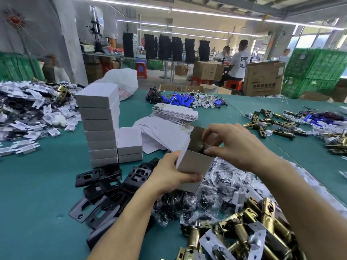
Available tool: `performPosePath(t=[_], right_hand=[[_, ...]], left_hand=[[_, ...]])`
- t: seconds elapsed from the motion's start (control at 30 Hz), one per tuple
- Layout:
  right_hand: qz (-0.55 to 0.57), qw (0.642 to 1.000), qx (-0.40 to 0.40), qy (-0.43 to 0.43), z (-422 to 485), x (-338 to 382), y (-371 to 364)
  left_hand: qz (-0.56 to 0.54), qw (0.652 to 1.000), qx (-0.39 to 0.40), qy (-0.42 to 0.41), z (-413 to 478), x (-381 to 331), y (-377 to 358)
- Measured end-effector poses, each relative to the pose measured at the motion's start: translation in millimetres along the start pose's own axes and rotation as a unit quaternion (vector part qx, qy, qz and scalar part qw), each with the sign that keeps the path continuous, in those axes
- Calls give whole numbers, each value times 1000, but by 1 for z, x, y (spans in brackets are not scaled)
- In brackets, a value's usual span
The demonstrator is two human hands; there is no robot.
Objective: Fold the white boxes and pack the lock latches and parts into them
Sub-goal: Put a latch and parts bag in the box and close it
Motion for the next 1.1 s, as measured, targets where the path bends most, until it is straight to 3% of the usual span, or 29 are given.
performPosePath(t=[0.2, 0.37, 0.53, 0.7, 0.77, 0.83, 0.9, 1.0, 1.1], right_hand=[[-63, 995, 73, -7, 8, 1, -9], [17, 986, 157, 59, 0, 14, -23], [82, 991, 42, 94, -6, 14, -15], [-3, 994, 67, 89, -7, 9, -20], [-13, 996, 42, 81, -9, 5, -17], [37, 996, -33, 67, -14, -1, -7], [159, 981, -102, 38, -22, -13, 0], [353, 932, -78, 25, -30, -21, -16], [463, 881, -93, 17, -35, -27, -29]], left_hand=[[8, 1000, -12, -9, -1, -2, -1], [-32, 999, -9, -16, -1, -4, -1], [-82, 996, -7, -28, -3, -7, 0], [-81, 996, 7, -40, -5, -11, -3], [-88, 995, 5, -34, -7, -12, -4], [-114, 993, 0, -19, -7, -12, -3], [-153, 988, 13, -6, -7, -15, -6], [-172, 983, 68, 11, -9, -17, -18], [-185, 978, 90, 24, -10, -14, -26]])
Point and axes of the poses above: each hand's wrist, its own z-axis towards the middle knuckle, its own y-axis out of the back of the hand, x = y × z, the point moved 7 cm from there along z, towards the middle knuckle, and after that the axes turned 7 degrees about -z, right-handed, at the moved point
